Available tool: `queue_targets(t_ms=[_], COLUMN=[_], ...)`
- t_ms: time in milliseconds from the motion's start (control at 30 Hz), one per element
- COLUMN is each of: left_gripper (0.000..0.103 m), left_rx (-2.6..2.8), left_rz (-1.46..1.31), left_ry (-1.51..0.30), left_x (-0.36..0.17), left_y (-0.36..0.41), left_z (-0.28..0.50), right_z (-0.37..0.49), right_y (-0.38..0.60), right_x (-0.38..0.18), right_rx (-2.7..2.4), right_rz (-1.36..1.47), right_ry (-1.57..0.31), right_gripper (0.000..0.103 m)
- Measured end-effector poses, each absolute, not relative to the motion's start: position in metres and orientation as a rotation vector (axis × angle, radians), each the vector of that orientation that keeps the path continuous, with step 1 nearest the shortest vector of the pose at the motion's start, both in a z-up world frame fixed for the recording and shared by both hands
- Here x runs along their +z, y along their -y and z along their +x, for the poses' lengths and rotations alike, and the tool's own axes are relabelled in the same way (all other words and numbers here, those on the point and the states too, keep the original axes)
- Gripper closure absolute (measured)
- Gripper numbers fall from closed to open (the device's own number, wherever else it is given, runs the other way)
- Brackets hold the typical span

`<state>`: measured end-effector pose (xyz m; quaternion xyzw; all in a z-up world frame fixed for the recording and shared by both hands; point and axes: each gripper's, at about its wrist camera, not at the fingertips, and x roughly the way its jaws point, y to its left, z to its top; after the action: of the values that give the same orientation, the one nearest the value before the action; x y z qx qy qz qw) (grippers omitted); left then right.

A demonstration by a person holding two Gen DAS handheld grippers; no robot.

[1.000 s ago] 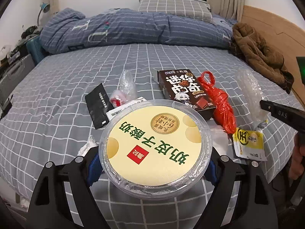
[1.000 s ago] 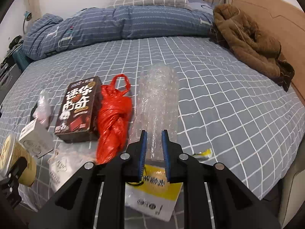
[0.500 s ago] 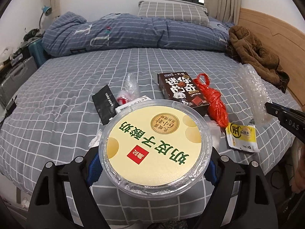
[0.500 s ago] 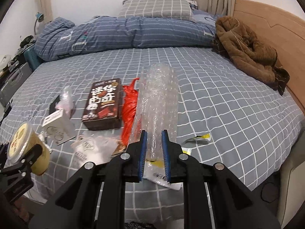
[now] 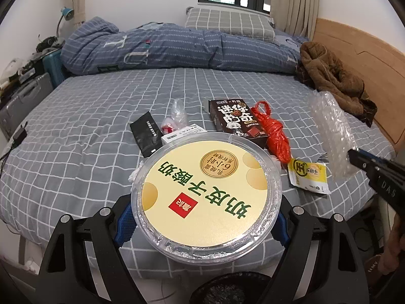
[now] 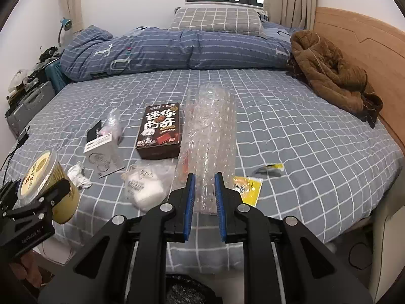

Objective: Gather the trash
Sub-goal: 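Carry the pudding cup and bubble wrap with both grippers toward the black bin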

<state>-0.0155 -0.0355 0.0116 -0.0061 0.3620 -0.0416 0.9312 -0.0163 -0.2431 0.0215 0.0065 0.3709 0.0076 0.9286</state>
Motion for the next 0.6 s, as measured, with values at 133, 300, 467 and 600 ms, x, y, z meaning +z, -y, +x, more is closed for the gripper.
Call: queue_targets(t_ms=[133, 300, 467, 600], left_gripper=[0.022, 0.022, 0.022, 0.022], left_rx=[-0.085, -0.081, -0.072, -0.054], left_rz=[-0.022, -0.042, -0.063, -0.067], left_ry=[-0.726, -0.728, -0.73, -0.739], left_x=[0.019, 0.019, 0.016, 0.012], left_y=[0.029, 0.019, 0.012, 0.008], left_z=[-0.033, -0.058, -0.085, -0.106], right_z=[-0.033, -0.058, -0.081, -0.104], right_y=[0.239, 0.23, 0.221, 0.216], right_x=[0.023, 0.02, 0.014, 0.007], right_rx=[0.034, 0.065, 0.086, 0.104], right_rz=[0.013, -0.004, -0.01, -0.011], right_ry=[-0.759, -0.762, -0.776, -0.793], right_gripper=[0.088, 0.088, 0.088, 0.088])
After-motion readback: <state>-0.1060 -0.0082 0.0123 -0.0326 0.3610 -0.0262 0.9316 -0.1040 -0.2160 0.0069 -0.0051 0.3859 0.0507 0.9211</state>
